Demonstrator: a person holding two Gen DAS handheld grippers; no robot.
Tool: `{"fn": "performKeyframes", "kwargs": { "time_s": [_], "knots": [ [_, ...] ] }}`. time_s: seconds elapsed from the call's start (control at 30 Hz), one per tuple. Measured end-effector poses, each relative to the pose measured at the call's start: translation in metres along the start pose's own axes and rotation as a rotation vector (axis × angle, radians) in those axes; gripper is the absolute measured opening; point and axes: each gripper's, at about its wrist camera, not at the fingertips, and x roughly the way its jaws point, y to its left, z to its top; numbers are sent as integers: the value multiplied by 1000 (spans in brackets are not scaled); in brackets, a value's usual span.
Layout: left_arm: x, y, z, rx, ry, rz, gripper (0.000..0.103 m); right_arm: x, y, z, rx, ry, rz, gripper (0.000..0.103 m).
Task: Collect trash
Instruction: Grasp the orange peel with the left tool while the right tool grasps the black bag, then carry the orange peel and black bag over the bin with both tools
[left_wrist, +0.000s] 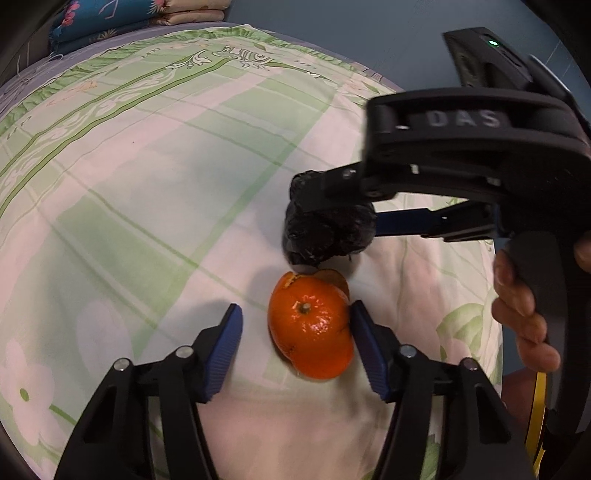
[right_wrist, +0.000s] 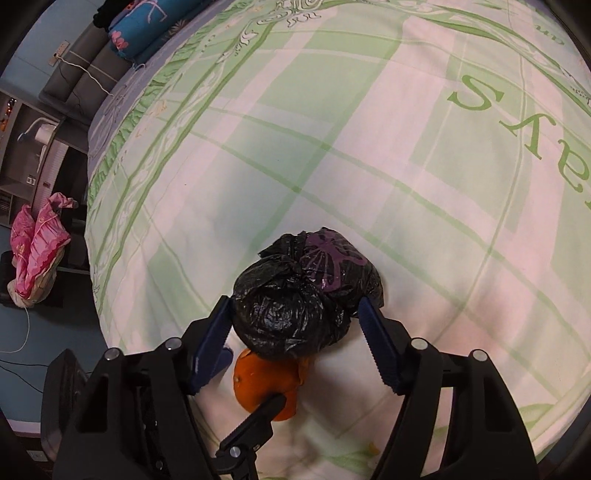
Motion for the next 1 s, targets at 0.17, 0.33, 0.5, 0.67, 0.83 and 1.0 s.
{"fn": "performKeyframes", "kwargs": {
  "time_s": [0.17,0.33,0.5,0.67,0.83,1.0],
  "knots": [
    [-2,-5,-2,28,2,-21,39,9,-1,4,-6,12,-12,47],
    [-8,0,-4,8,0,-28,34,9,3,3,-15,-3,-12,34],
    [-22,0,-6,11,-14,-25,33,-7,8,-4,-21,-53,41,32],
    [-47,0,-9,17,-62,-15,33,-46,6,-22,-18,-138,76,32],
    [-78,-6,-16,49,-117,15,33,-90,0,-47,-8,-228,90,32],
    [-117,-20,-31,82,-163,31,33,-137,-10,-86,14,-311,126,32]
  ]
}}
